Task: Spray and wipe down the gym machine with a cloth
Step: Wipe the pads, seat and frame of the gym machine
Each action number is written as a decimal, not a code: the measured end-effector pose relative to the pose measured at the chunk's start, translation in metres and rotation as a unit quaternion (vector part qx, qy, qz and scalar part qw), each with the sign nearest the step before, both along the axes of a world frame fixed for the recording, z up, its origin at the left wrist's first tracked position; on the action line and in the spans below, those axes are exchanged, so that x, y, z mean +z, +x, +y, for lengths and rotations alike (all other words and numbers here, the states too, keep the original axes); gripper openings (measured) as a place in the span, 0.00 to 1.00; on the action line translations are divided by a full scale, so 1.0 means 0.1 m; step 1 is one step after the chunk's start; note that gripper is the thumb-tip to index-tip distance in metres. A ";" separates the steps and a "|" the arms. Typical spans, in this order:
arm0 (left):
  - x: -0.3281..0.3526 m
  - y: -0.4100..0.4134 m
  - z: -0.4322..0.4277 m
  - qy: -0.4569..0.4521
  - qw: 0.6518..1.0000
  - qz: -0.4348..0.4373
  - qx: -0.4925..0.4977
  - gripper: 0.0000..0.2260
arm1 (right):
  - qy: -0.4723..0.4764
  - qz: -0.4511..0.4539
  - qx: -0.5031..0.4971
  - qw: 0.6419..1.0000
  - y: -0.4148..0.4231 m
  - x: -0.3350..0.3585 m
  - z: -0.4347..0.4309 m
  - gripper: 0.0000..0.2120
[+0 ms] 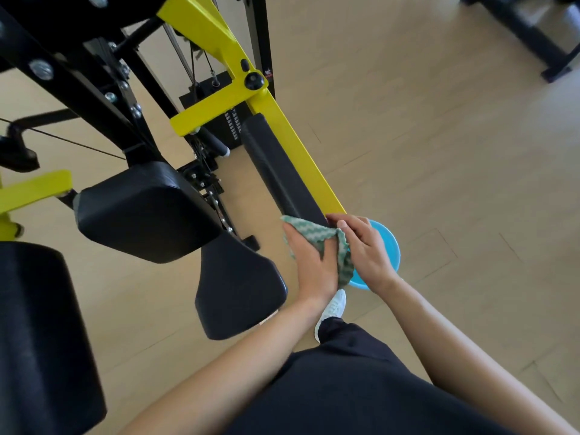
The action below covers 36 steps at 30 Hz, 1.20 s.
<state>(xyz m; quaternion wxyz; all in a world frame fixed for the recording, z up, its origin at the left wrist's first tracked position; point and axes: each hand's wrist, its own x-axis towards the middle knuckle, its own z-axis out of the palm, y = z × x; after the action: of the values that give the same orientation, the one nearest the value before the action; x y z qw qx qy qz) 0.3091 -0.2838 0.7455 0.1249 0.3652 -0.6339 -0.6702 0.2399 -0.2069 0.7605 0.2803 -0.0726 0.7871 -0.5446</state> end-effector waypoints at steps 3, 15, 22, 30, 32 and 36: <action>-0.05 -0.18 -0.23 0.014 1.000 -0.023 0.017 0.28 | 0.016 0.006 0.015 1.000 -0.01 0.00 0.01 0.11; 0.00 -1.31 -1.70 -0.148 0.985 -0.083 0.036 0.41 | 0.073 0.025 0.036 0.996 -0.04 0.02 -0.14 0.13; 0.05 -1.10 -1.62 -0.281 0.951 -0.096 -0.083 0.37 | 0.085 0.051 0.045 0.994 -0.05 0.01 -0.17 0.12; -0.04 -0.62 -1.02 -0.247 0.962 -0.058 -0.099 0.40 | 0.065 0.052 -0.004 0.997 0.04 -0.03 -0.15 0.09; -0.10 -0.69 -1.05 -0.277 0.955 -0.066 -0.088 0.40 | 0.066 0.058 -0.013 0.996 0.05 -0.03 -0.17 0.09; -0.16 -1.03 -1.42 -0.277 0.955 -0.083 -0.068 0.38 | 0.082 0.063 0.002 0.995 0.02 0.01 -0.19 0.10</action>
<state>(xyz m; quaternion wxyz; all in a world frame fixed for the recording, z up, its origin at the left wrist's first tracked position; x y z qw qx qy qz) 0.2063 -0.4256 0.7298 0.1222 0.3270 -0.8259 -0.4428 0.2422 -0.2257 0.7618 0.2362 -0.0849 0.8450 -0.4722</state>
